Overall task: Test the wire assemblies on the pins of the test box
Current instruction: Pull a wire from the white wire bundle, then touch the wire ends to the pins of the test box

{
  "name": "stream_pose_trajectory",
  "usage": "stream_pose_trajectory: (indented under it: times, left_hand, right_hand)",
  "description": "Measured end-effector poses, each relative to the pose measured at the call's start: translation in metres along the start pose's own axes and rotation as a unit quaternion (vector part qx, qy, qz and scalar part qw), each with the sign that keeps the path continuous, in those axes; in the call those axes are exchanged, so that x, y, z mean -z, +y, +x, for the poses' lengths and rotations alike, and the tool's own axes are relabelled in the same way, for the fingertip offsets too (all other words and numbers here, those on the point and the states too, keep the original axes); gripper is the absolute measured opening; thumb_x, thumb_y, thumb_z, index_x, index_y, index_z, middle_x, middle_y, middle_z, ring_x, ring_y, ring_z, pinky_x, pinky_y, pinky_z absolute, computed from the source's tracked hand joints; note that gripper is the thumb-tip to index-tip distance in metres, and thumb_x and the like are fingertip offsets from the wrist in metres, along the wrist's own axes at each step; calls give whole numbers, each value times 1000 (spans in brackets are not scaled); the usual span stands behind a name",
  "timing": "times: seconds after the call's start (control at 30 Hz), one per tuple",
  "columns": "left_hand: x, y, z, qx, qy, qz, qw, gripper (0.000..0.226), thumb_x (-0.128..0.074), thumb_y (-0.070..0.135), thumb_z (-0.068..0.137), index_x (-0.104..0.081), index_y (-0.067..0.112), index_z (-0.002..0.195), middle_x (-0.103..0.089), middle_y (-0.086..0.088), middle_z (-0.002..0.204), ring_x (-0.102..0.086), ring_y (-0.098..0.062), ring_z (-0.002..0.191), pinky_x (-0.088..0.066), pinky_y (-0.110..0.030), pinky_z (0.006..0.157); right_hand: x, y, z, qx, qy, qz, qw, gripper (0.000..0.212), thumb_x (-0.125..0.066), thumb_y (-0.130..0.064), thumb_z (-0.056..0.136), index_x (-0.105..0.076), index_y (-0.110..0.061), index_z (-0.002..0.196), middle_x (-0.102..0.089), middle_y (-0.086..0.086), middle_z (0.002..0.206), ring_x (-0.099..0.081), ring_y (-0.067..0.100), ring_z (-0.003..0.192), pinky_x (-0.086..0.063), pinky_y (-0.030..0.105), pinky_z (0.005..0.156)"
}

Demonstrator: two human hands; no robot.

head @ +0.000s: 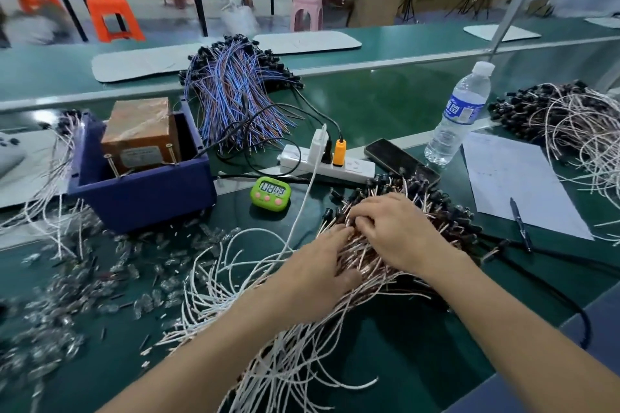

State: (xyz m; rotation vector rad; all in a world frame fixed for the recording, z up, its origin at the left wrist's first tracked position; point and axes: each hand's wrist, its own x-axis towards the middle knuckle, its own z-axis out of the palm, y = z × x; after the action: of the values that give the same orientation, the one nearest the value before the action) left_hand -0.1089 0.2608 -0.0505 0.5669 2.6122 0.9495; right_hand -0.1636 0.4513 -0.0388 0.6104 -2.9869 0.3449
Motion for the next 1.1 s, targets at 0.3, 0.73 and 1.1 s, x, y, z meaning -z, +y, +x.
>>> stream_pose_trajectory:
  times: [0.3,0.73,1.1]
  left_hand:
    - [22,12,-27,71,58,241,966,42,-47,53,103,-57,27,134,-71,-4,116,-66,-31,102,-46,-39,76]
    - [66,-17,-65,87,277,65,955,22,-62,28,92,-80,35,101,-79,3,84,-71,-23,78,-58,-39,72]
    - [130,-80,-150,169,380,-365,833,31,-63,3,95,-82,20,78,-77,-8,74,-66,-14,54,-48,-22,46]
  right_hand:
    - [-8,-28,8,-62,-58,-103,991,39,-49,-12,95,-64,-15,131,-61,2,140,-52,20,132,-21,49,124]
    - [-8,-143,13,-58,101,219,969,33,-52,-18,74,-79,-19,93,-75,1,83,-67,20,75,-55,32,72]
    - [-17,-248,57,-34,-12,492,870,36,-44,-2,69,-74,-22,63,-75,4,67,-74,22,64,-63,52,71]
